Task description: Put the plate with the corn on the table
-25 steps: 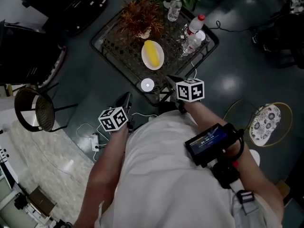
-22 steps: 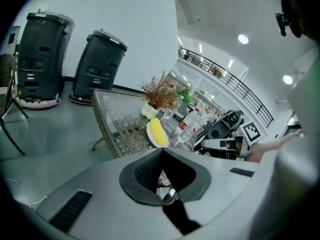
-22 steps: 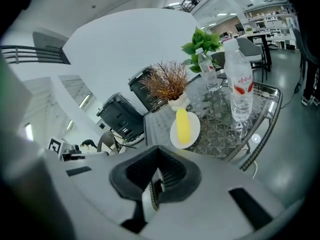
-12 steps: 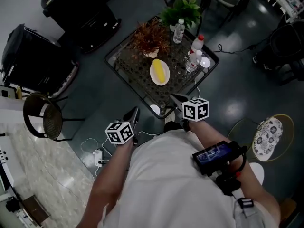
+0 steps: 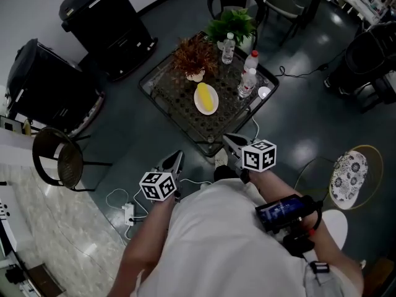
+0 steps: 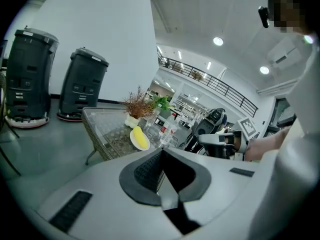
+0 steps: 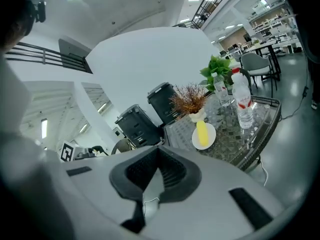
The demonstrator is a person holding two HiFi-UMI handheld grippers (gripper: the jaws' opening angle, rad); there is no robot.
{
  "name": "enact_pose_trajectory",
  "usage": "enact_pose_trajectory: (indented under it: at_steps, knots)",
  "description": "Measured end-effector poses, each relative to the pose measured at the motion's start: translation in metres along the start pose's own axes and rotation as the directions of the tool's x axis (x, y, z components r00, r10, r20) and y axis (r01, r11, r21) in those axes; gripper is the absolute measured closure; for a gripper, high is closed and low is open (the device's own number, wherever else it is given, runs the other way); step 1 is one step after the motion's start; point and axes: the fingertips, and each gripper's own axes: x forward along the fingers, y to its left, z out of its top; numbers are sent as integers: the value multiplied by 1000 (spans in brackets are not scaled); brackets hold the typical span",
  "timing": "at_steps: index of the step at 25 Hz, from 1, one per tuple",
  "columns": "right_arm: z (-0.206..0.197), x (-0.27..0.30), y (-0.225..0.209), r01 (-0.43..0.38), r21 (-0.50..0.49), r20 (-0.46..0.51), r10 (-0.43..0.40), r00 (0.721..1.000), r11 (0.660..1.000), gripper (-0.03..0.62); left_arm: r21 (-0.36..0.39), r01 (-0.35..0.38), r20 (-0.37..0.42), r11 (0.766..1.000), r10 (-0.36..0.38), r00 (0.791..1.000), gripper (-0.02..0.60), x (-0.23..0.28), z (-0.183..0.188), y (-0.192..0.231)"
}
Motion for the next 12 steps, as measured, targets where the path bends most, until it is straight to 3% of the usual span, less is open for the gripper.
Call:
enact_pose_trajectory:
  at_steps: [12]
  knots:
    - [-21, -29, 28, -29, -31, 24, 30, 999, 999, 586, 29, 19, 37, 999, -20, 999, 575, -24, -10, -23]
